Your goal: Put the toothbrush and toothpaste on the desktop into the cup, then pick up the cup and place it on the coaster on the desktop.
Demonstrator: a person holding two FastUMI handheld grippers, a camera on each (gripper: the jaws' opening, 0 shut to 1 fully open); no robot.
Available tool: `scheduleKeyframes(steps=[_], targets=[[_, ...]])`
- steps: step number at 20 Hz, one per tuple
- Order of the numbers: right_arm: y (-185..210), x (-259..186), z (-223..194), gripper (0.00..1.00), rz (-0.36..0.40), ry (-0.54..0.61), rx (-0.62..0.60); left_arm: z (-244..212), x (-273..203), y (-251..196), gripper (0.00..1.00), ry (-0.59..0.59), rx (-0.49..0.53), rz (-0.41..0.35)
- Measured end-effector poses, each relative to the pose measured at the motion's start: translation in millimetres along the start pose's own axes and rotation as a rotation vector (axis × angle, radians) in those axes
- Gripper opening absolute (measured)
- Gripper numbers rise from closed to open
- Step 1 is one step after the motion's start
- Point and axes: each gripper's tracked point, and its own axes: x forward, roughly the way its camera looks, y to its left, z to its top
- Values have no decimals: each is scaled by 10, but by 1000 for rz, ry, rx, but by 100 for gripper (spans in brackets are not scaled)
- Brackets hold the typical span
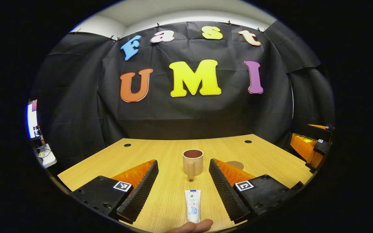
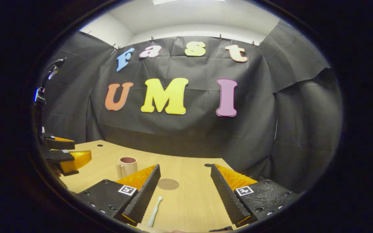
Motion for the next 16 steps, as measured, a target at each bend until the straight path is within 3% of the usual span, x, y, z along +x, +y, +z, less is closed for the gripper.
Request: scheduleKeyframes(steps=[4, 8, 10, 14, 16], targets=[[11, 33, -50, 94, 1, 17, -8, -557, 167, -91, 100, 189, -46, -21], [-3, 70, -84, 95, -1, 28, -2, -1034, 116, -88, 100, 322, -18, -4], [8, 81, -108, 95, 5, 39, 7, -1195, 97, -173, 100, 370, -46, -41], [0, 119, -170, 95, 4, 59, 11, -1402, 10, -138, 99, 448, 6, -18], [-10, 136, -203, 95, 0, 71, 13, -1481, -21, -137, 92, 482, -1, -27]])
